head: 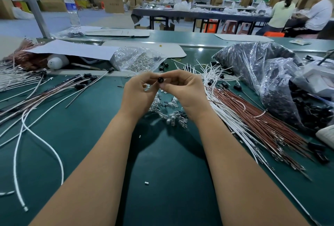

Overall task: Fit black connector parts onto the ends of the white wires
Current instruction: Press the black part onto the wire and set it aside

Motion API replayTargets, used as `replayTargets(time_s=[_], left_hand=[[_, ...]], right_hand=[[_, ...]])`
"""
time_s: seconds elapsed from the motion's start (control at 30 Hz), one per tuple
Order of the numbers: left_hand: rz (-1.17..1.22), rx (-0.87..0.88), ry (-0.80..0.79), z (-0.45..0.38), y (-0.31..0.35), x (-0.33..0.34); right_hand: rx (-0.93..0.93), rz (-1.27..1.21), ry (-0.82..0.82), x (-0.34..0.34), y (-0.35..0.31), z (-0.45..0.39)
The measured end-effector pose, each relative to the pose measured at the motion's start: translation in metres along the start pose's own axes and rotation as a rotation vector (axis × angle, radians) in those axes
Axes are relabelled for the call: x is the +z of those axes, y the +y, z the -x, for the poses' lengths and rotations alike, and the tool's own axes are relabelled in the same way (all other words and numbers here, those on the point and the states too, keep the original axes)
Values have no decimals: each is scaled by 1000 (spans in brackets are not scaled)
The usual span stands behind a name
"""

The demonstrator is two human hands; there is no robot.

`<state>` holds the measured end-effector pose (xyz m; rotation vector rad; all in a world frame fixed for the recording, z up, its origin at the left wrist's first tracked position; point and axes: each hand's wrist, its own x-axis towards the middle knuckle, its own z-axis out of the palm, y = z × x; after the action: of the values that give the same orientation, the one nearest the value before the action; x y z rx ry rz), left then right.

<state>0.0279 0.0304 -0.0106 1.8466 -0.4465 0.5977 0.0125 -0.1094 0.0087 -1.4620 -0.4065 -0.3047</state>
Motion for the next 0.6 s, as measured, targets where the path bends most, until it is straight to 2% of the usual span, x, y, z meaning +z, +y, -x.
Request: replayTargets(time_s=[0.27,0.43,0.6], left_hand=[[-58,-20,35,-1,-2,3],[-126,-22,35,-1,0,6],[-86,-87,41,0,1,6]], right_hand=[[17,163,117,-2,4,-3],[60,164,121,-1,7,-3],[63,227,136,-1,10,-3]])
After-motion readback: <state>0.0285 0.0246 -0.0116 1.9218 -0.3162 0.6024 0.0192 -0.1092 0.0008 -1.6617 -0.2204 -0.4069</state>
